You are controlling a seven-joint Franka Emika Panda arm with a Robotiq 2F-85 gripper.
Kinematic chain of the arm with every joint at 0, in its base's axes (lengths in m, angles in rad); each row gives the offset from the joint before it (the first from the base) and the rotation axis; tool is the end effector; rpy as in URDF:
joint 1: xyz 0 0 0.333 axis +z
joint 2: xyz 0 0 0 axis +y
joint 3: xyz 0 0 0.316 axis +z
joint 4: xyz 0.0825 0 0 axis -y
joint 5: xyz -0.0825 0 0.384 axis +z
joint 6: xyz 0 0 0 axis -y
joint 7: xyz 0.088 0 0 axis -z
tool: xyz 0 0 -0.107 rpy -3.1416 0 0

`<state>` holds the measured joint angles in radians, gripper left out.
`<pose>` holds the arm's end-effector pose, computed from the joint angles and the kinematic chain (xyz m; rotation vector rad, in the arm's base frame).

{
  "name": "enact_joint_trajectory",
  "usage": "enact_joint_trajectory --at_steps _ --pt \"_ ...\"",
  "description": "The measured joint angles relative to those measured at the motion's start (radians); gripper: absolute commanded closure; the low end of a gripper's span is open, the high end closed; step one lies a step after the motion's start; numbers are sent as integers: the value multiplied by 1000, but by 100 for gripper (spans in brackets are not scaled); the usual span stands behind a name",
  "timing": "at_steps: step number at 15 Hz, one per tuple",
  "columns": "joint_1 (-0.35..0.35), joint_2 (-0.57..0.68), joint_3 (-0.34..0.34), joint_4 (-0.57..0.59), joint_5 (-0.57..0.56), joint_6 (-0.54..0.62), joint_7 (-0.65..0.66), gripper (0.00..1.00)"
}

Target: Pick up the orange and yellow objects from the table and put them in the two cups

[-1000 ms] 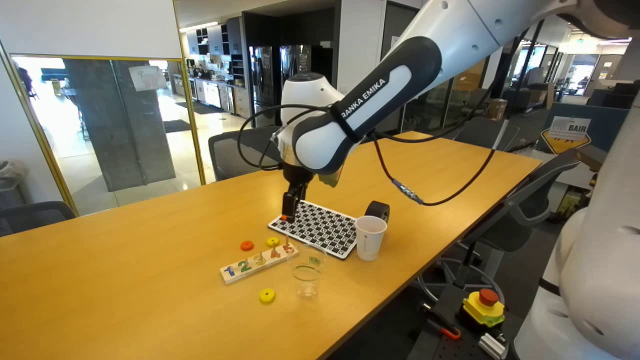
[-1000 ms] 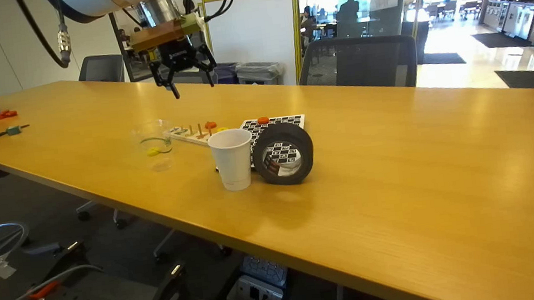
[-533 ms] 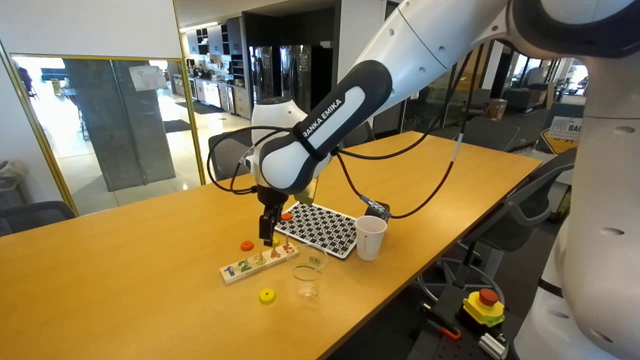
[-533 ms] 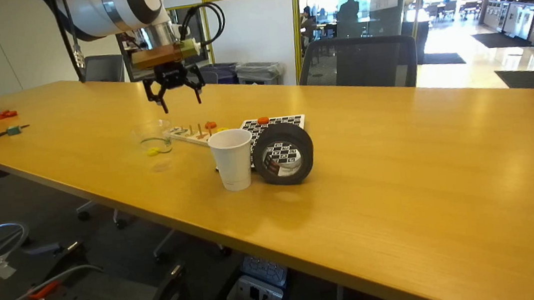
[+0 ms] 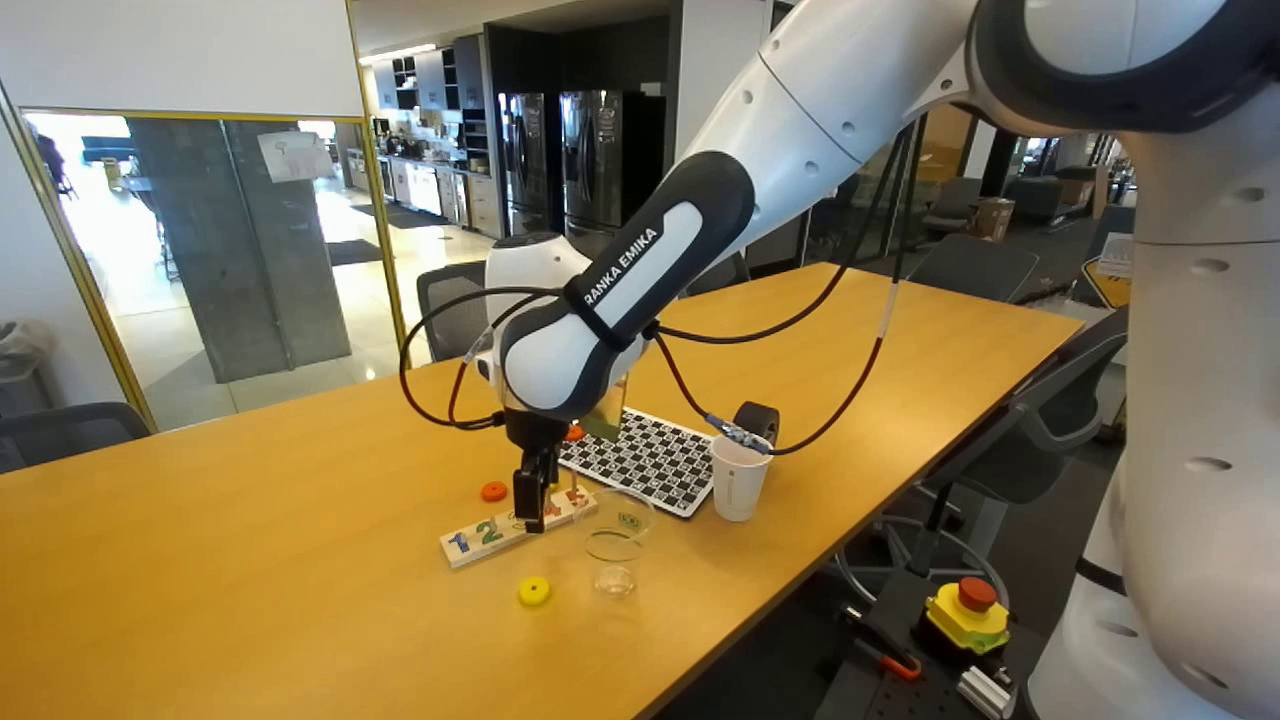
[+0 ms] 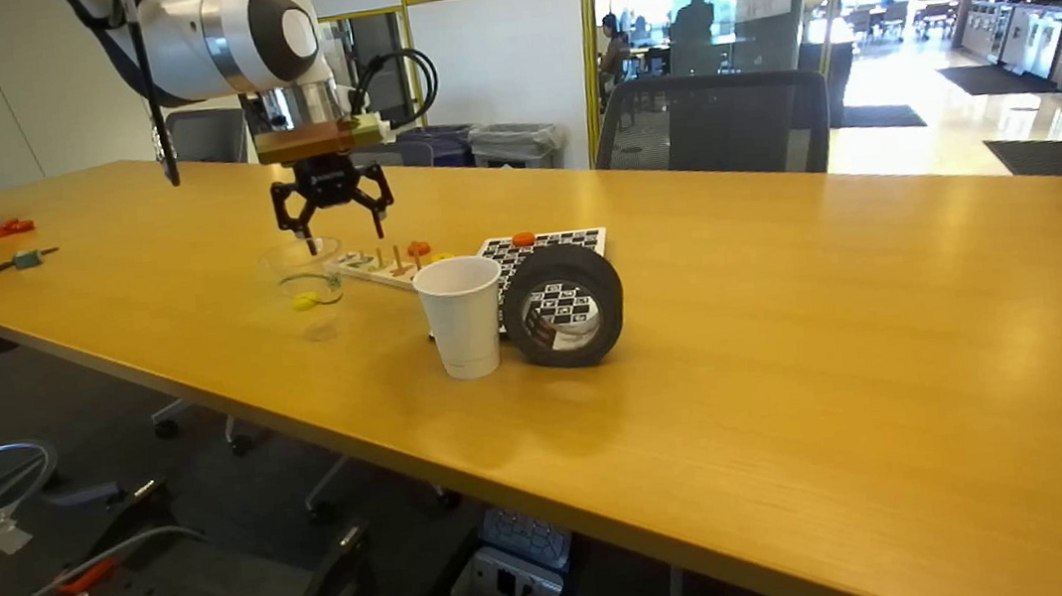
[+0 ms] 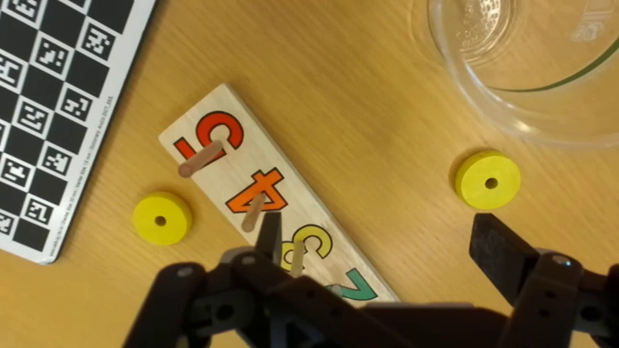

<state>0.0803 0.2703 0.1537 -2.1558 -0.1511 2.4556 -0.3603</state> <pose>0.5540 0.1312 0.2772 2.8936 1.0620 0.0478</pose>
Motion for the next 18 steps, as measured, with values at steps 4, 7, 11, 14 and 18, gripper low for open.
enact_joint_trajectory --at_steps 4,7,11,14,18 --pt "12 3 17 -6 0 -3 1 0" --pt "28 18 18 -11 0 1 5 0" --pt "39 45 18 -12 0 5 14 0" --pt "43 57 18 -17 0 7 22 0" --pt "49 62 19 -32 0 24 27 0"
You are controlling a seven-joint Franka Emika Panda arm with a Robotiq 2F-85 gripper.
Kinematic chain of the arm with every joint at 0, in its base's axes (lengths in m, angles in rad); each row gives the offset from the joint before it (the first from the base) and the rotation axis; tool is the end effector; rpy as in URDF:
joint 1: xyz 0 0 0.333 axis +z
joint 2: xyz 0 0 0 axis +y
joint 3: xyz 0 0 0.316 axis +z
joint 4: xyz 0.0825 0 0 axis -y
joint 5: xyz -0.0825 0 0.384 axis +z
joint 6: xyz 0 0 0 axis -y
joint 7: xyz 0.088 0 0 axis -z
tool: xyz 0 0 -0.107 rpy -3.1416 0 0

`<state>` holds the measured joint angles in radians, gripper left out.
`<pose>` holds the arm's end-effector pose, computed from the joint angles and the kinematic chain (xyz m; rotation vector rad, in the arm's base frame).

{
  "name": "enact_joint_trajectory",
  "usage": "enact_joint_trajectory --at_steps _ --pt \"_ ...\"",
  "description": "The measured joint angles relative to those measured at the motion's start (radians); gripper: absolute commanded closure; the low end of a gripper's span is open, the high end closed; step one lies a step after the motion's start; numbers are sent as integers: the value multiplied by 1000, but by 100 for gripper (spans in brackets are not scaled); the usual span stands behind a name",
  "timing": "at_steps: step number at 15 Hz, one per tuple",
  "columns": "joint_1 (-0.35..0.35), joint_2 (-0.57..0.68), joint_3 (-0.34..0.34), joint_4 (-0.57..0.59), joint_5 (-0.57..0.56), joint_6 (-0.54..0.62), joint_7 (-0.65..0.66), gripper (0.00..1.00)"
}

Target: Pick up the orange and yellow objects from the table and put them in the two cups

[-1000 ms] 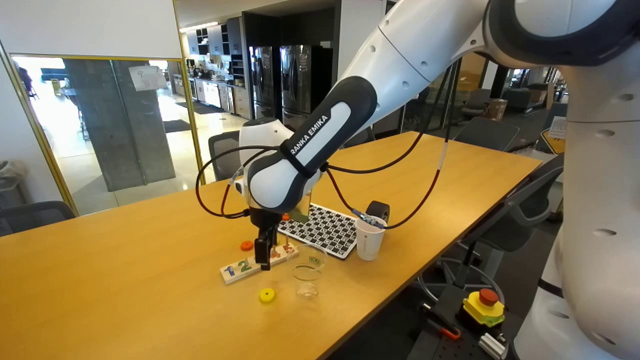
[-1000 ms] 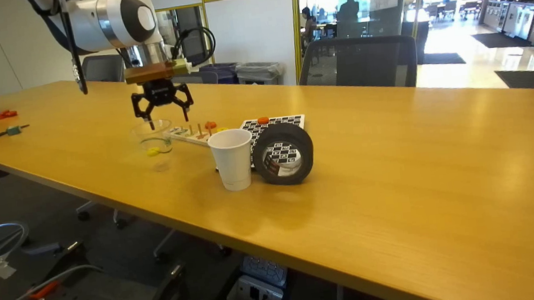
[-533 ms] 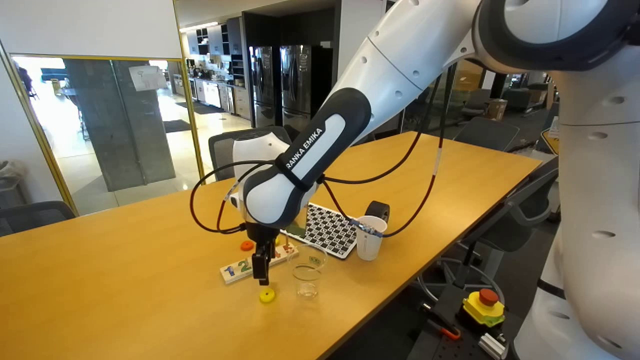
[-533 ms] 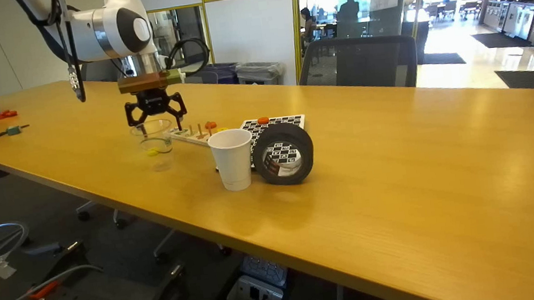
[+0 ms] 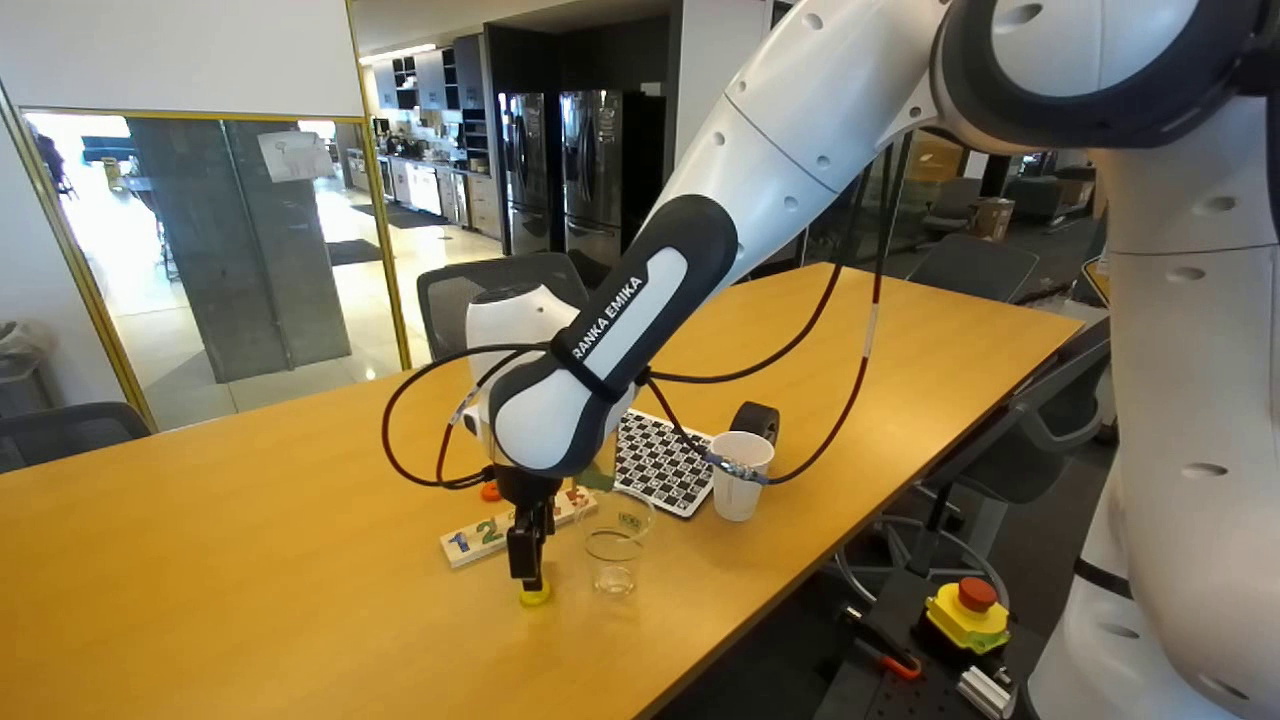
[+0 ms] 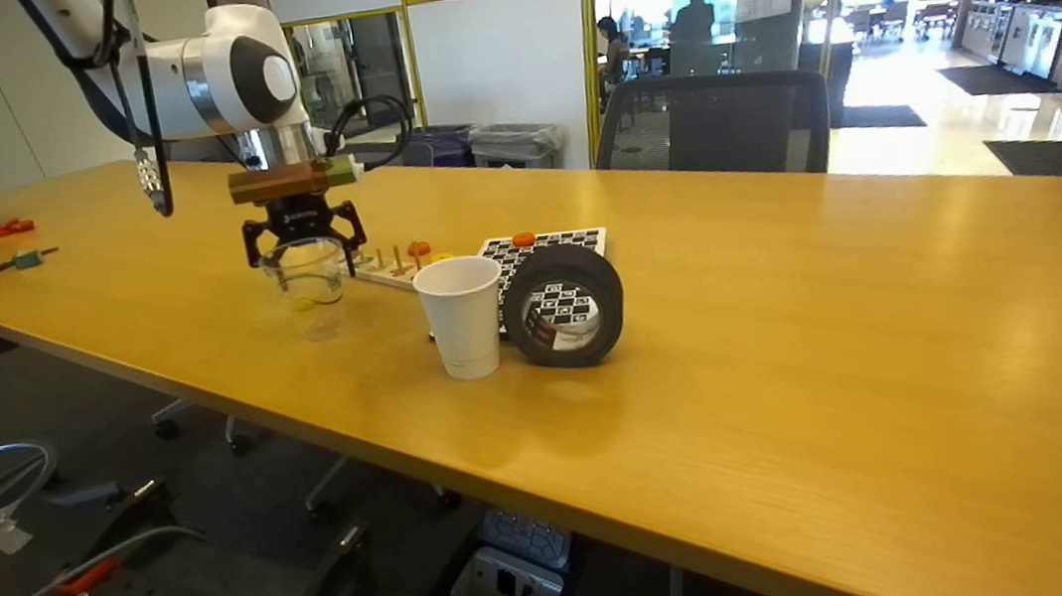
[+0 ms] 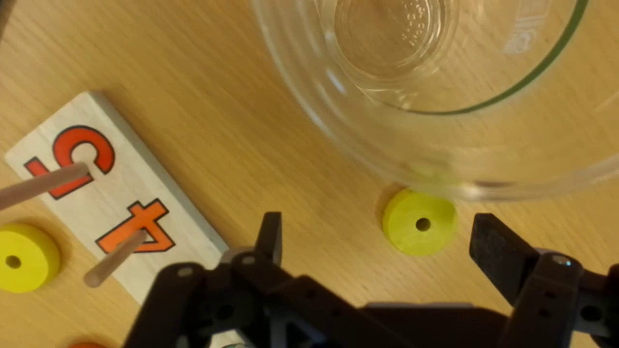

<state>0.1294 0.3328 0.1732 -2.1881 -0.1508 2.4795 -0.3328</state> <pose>0.5301 0.1666 0.2325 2.8929 1.1349 -0.0527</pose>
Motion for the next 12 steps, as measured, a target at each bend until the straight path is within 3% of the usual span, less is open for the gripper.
enact_joint_trajectory --at_steps 12 --pt "49 12 1 -28 -9 49 62 0"
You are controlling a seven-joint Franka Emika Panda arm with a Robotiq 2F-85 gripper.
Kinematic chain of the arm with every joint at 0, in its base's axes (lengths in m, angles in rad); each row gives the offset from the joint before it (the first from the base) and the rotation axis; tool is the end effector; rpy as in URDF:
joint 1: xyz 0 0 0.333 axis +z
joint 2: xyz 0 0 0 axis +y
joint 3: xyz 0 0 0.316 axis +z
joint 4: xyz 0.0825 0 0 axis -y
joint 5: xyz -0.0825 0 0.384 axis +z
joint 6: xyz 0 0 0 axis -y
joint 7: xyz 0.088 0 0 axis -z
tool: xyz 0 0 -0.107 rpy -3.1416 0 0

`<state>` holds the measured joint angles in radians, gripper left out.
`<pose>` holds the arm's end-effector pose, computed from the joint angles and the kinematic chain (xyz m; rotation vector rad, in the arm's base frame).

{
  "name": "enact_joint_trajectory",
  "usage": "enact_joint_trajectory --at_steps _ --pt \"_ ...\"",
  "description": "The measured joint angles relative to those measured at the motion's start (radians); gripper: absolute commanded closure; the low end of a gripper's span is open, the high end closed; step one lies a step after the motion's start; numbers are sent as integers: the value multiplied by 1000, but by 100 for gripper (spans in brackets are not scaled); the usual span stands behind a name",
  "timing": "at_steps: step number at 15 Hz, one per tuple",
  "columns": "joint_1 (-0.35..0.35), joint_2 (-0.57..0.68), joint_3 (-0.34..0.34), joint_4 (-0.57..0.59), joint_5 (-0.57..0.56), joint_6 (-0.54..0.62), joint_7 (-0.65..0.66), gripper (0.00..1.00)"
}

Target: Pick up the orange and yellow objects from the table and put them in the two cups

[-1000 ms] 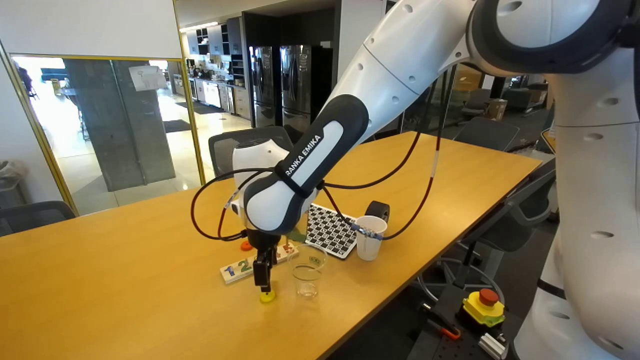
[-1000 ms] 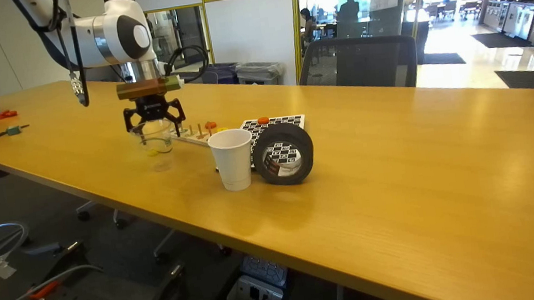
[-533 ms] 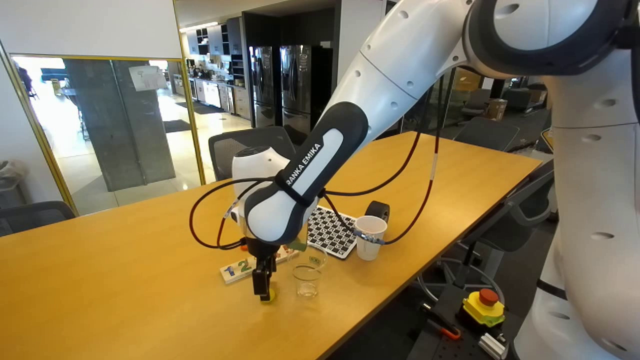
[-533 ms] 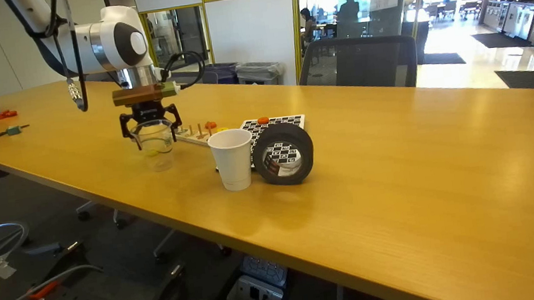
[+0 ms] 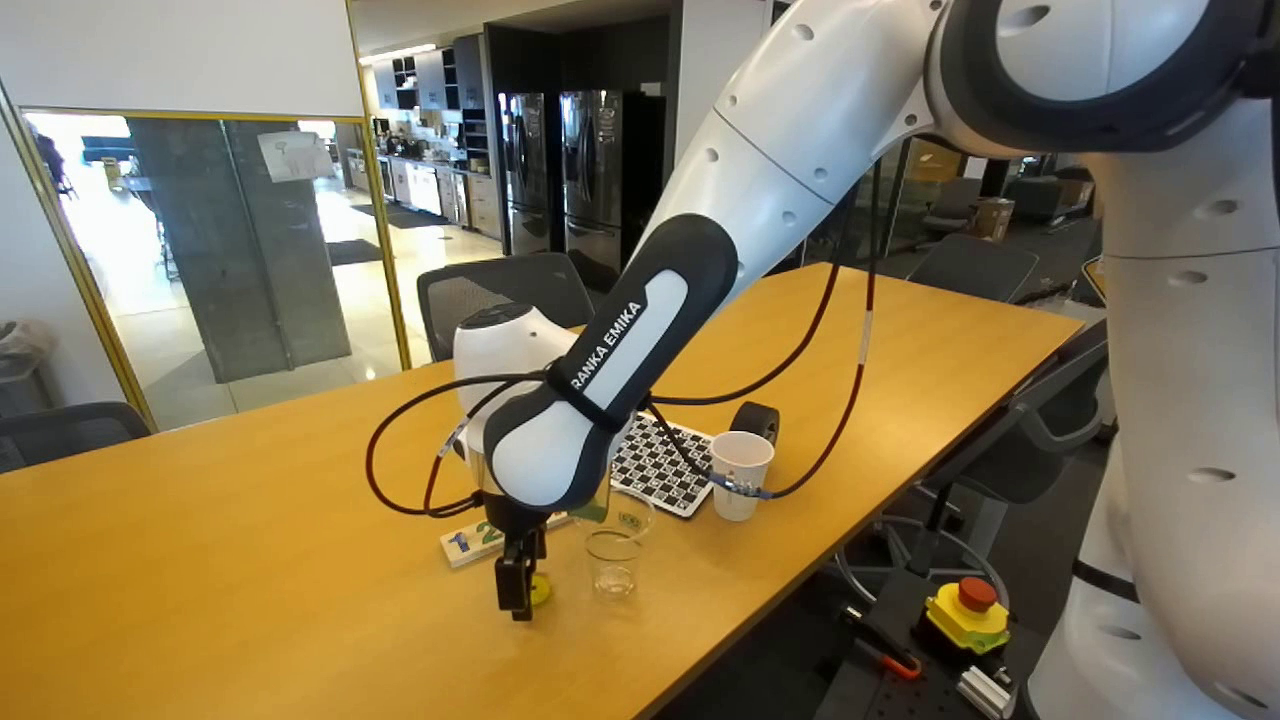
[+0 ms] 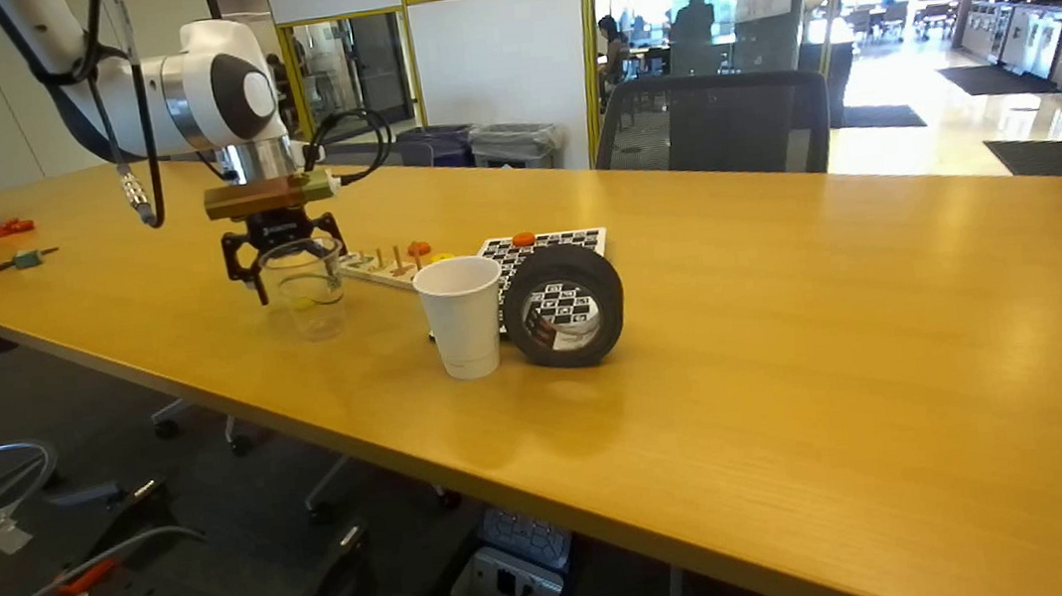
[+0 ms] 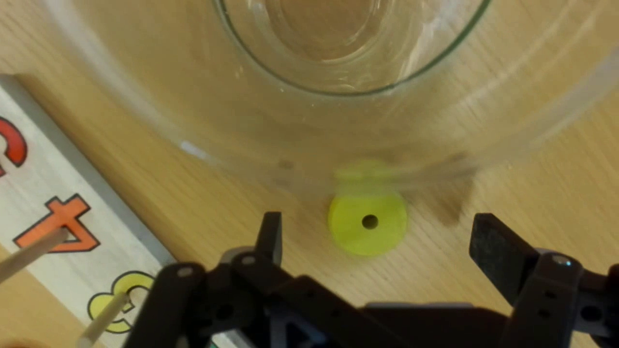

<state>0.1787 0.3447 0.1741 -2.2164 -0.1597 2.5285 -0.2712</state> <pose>0.5142 0.1923 0.2197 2.8949 1.1338 -0.0353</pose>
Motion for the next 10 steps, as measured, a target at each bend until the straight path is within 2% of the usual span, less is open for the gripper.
enact_joint_trajectory --at_steps 10 --pt "2 9 0 -8 -10 13 15 0"
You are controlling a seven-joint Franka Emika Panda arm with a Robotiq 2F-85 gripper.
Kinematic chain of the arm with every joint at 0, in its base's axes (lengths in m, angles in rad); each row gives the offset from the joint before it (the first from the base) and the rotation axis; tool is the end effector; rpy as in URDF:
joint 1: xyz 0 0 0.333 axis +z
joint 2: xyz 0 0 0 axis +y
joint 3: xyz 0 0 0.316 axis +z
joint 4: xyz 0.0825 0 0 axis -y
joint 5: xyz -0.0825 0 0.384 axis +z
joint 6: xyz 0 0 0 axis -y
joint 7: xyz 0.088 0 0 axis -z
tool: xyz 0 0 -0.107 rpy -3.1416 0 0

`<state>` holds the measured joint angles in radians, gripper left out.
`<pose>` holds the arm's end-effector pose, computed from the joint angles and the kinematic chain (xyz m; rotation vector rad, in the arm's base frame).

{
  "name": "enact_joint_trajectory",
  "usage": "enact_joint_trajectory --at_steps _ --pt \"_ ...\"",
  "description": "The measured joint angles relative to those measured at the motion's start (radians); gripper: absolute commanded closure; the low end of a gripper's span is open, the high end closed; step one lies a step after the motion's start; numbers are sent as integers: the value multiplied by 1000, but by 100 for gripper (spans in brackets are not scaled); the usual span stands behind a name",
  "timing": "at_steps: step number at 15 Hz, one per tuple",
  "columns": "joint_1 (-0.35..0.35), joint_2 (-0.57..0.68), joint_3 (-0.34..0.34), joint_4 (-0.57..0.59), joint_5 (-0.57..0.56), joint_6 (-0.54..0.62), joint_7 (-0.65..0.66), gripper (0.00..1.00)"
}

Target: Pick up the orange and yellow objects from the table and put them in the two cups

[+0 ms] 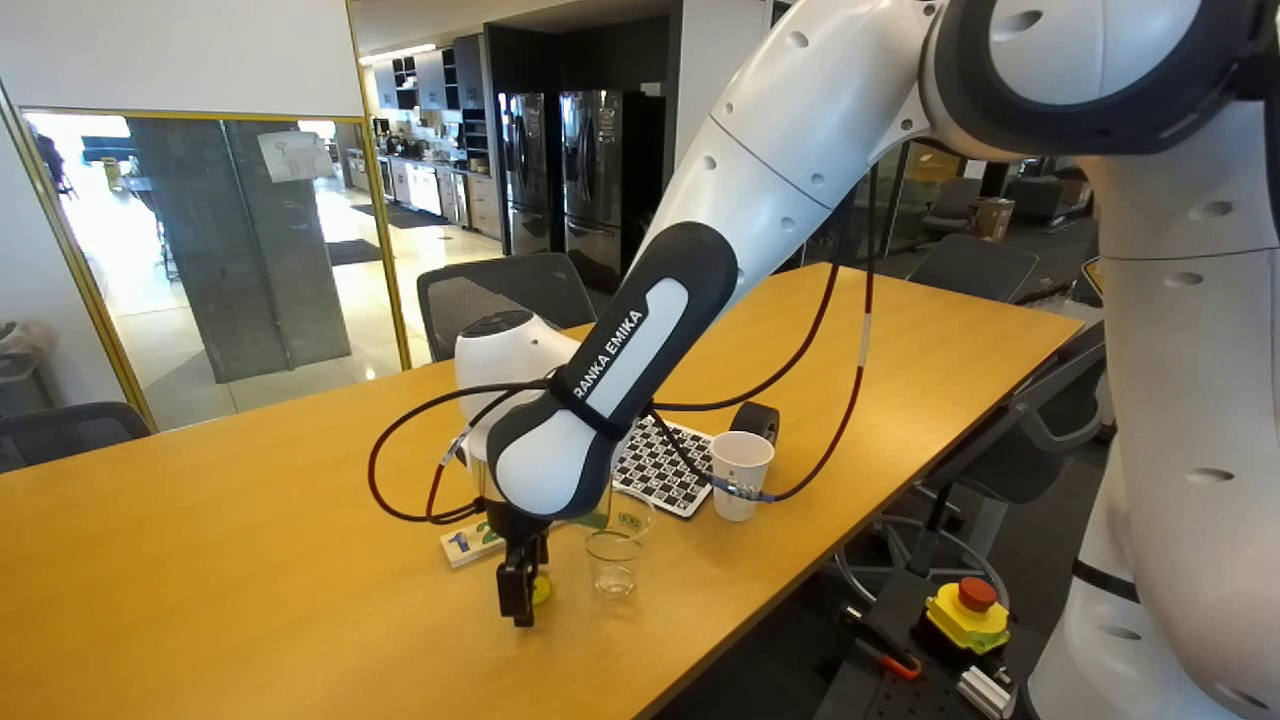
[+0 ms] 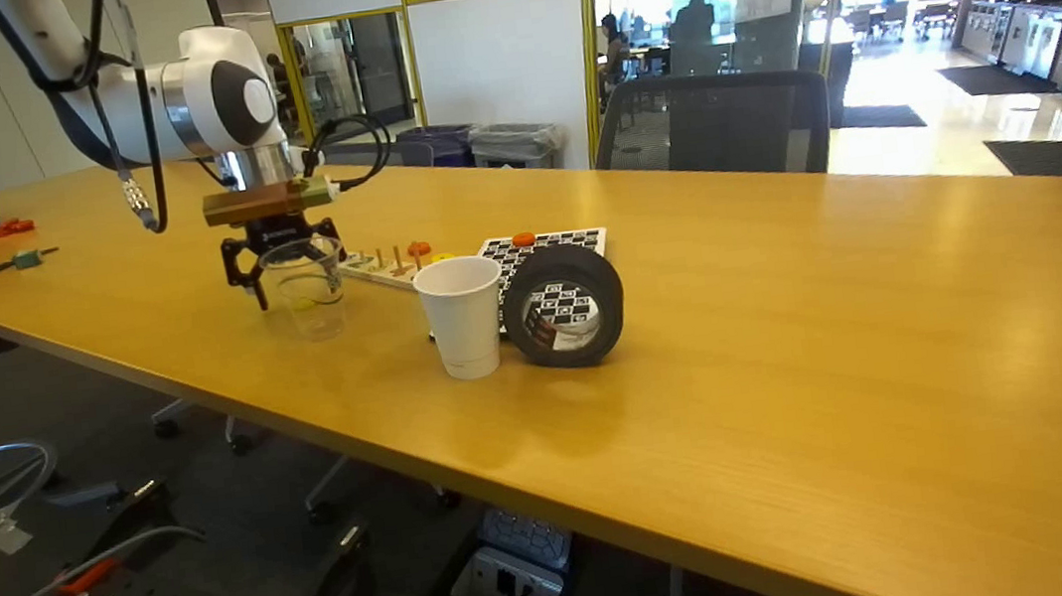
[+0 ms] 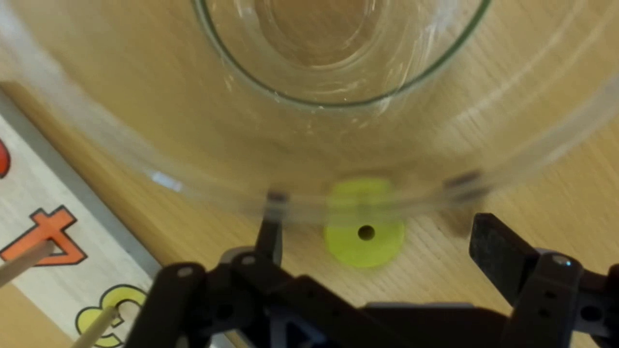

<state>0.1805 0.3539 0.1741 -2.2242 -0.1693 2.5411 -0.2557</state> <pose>0.5111 0.1929 0.2130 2.8955 1.1260 -0.0407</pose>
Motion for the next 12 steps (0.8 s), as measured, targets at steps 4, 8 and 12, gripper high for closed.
enact_joint_trajectory --at_steps 4,8,12 --pt "0 5 0 0 0 3 1 35" --pt "0 2 0 1 0 13 1 64" --pt "3 -4 0 2 0 15 7 79"
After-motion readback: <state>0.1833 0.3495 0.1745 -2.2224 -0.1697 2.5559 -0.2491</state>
